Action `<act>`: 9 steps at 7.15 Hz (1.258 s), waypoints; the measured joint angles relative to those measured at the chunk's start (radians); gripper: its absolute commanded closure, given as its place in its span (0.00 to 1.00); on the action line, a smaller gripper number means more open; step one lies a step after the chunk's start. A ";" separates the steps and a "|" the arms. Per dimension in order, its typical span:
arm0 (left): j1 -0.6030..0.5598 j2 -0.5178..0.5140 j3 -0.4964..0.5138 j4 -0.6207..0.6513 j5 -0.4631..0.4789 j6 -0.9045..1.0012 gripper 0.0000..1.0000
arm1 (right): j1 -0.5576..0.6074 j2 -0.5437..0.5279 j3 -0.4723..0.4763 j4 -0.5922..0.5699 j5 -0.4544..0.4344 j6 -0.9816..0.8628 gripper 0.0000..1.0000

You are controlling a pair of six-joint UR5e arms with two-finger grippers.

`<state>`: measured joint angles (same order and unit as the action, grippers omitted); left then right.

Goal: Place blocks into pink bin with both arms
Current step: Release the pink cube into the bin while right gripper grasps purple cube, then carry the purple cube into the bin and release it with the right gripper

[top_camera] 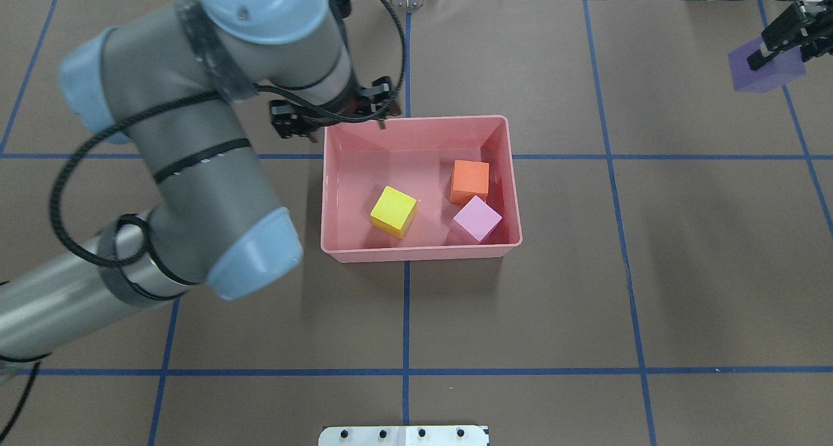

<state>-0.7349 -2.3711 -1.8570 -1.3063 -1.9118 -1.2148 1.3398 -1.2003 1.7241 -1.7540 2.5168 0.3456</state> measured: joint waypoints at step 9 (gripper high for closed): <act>-0.685 0.661 -0.045 -0.015 -0.343 1.243 0.00 | -0.610 0.334 0.030 0.156 -0.391 0.881 0.84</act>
<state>-1.4197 -1.7099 -1.9021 -1.3213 -2.2544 0.0282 0.7301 -0.8660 1.7539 -1.5979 2.1259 1.2265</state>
